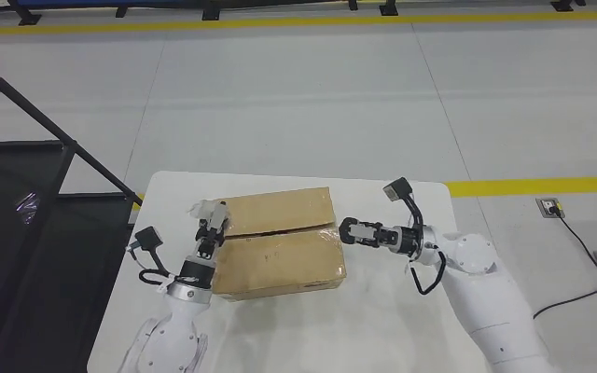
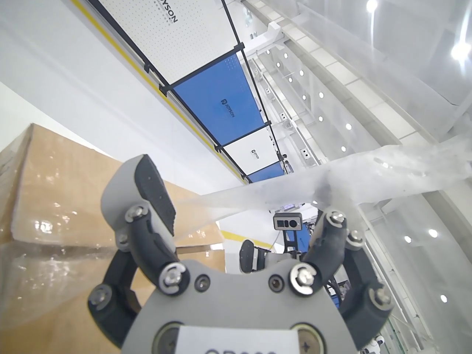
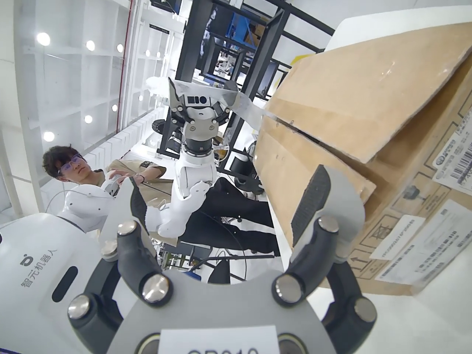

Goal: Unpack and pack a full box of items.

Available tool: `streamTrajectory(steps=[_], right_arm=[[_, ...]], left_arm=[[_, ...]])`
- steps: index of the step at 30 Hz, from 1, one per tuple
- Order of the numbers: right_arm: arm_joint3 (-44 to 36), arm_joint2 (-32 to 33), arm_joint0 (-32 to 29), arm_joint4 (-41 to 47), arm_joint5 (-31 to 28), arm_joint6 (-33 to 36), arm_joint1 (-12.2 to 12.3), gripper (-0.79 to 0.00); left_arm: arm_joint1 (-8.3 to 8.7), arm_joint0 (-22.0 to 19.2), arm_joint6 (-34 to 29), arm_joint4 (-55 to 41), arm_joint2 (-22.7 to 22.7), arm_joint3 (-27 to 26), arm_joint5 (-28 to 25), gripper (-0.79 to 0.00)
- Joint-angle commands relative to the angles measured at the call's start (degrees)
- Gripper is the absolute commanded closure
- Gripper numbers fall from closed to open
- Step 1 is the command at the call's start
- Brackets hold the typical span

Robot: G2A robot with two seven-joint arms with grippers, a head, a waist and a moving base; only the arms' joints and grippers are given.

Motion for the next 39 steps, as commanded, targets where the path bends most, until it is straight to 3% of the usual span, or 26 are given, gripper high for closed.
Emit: streamTrajectory(steps=[1, 10, 39], right_arm=[[-1.6, 1.9, -2.2, 0.9, -1.2, 0.0, 0.6, -0.785], [-3.9, 4.7, -6.7, 2.0, -1.3, 0.5, 1.9, -0.785], [-3.4, 4.4, -8.5, 3.5, -2.4, 0.0, 3.7, -0.785]], left_arm=[[-0.10, -0.3, -0.2, 0.3, 0.3, 0.2, 0.2, -0.785], [-0.55, -1.7, -0.7, 1.4, 1.5, 1.2, 1.1, -0.785], [-2.30, -8.1, -4.4, 5.4, 8.2, 7.9, 2.8, -0.785]])
